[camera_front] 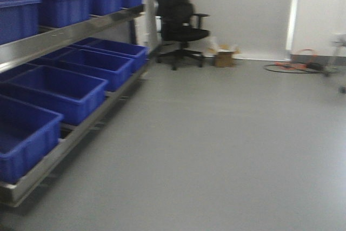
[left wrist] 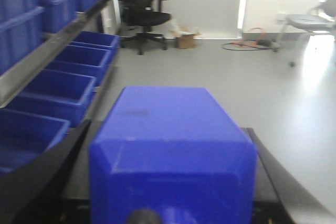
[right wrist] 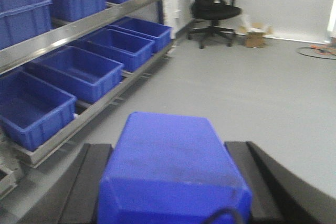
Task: Pick and sort blue part to right shelf
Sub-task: 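Drive the base up to the shelf of open blue bins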
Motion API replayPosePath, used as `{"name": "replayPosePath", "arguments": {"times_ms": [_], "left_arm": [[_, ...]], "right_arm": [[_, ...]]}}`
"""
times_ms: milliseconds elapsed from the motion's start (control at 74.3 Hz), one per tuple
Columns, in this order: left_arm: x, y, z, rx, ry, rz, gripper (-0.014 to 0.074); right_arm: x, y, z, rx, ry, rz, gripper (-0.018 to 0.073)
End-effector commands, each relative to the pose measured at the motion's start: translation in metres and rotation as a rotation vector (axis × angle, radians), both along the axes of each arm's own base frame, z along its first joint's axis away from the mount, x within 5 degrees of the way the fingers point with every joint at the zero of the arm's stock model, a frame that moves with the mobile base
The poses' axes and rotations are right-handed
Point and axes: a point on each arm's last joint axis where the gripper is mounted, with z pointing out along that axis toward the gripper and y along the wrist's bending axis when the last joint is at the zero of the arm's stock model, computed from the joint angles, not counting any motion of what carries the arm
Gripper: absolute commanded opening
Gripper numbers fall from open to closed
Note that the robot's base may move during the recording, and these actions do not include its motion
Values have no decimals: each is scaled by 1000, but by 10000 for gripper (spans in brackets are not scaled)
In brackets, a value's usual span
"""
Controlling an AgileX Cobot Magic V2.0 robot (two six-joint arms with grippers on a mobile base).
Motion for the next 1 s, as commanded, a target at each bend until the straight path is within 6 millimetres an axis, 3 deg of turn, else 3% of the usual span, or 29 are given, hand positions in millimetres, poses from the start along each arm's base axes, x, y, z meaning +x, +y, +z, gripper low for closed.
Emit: {"name": "replayPosePath", "arguments": {"times_ms": [0,983], "left_arm": [[0,0,16,-26,-103,-7,281],[0,0,16,-26,-103,-7,281]], "right_arm": [[-1,0,17,7,-104,-2,282],[-1,0,17,7,-104,-2,282]]}}
